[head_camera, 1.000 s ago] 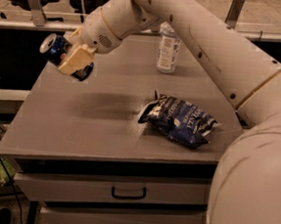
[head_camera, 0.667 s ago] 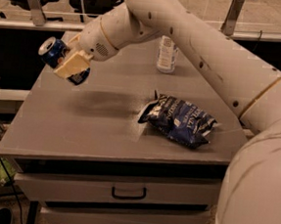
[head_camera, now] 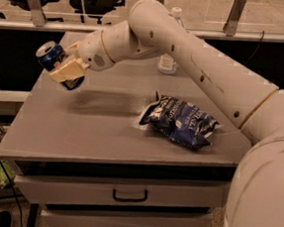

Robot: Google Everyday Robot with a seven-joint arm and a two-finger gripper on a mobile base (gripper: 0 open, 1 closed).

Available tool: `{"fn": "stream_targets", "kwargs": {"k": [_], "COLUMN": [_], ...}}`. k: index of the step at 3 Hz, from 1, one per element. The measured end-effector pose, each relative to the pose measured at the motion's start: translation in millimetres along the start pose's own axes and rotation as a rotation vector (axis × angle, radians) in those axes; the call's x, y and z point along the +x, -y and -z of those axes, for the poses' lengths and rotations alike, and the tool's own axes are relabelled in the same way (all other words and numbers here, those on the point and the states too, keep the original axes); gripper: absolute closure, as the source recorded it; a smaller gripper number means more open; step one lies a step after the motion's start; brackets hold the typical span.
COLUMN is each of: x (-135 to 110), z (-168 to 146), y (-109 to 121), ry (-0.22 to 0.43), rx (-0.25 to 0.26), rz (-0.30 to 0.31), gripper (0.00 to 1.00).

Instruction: Place pepsi can upright

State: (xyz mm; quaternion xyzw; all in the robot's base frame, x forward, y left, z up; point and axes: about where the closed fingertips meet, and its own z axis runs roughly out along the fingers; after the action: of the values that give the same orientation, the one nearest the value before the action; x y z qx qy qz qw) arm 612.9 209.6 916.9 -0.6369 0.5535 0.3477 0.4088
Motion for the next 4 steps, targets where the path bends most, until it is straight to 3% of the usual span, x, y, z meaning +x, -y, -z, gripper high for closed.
{"fn": "stream_targets", "kwargs": {"k": [2, 4], "x": [9.2, 14.2], "z": [-9.3, -14.9], "y": [1.2, -1.2], "ry": [0.078, 0.157], "rx": [-0.006, -0.018], "rz": [-0.049, -0.070], "gripper": [1.00, 0.76]}}
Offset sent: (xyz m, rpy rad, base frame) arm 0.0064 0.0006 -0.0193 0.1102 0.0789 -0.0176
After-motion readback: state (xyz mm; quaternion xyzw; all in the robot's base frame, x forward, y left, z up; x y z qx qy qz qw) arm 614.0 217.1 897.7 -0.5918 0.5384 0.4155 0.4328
